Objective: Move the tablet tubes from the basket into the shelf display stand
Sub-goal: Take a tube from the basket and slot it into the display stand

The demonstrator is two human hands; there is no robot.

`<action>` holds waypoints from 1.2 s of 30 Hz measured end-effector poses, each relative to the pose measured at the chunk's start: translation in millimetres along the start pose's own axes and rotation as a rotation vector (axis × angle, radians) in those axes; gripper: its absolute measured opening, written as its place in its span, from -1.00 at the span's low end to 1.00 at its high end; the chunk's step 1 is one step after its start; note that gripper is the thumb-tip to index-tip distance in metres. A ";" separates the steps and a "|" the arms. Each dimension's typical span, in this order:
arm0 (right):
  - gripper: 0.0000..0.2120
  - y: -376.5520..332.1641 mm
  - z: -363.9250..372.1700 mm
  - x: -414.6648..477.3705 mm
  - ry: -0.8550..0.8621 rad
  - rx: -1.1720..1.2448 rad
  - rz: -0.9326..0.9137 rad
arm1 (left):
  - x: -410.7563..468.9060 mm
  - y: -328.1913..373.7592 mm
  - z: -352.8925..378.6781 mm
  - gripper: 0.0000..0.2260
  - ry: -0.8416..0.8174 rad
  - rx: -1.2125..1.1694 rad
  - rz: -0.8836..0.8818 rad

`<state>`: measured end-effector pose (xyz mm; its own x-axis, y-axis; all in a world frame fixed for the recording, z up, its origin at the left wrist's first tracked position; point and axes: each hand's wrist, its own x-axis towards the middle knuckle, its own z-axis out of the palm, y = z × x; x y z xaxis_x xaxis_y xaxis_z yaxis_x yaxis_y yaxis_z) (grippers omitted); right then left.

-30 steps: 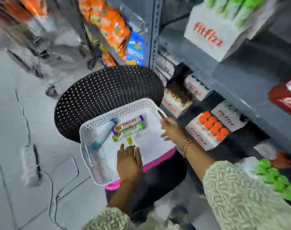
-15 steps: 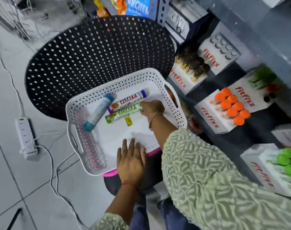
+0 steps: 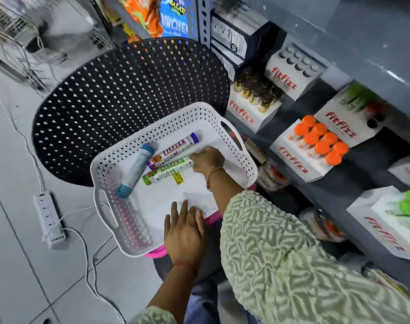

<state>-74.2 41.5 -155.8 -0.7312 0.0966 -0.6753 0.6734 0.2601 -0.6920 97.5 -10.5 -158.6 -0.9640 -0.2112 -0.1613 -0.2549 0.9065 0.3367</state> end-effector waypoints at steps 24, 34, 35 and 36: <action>-0.77 9.6 -364.1 -325.5 0.748 0.096 -0.537 | -62.2 257.1 -57.4 -0.41 0.144 -0.372 0.775; -0.92 -30.2 -509.5 -403.4 1.033 -0.326 -0.334 | -90.8 382.1 -45.1 -0.41 -0.036 -0.229 1.031; -0.88 -37.2 -518.3 -402.4 1.011 -0.356 -0.308 | -88.3 379.5 -41.8 -0.44 -0.028 -0.213 1.041; -0.90 -42.4 -527.9 -400.7 0.979 -0.358 -0.287 | -86.8 378.5 -40.1 -0.46 -0.018 -0.206 1.050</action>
<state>132.8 499.0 278.8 -0.7331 0.6716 0.1074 0.5081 0.6457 -0.5699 81.7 336.3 20.0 -0.7076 0.6457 0.2870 0.6923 0.5519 0.4650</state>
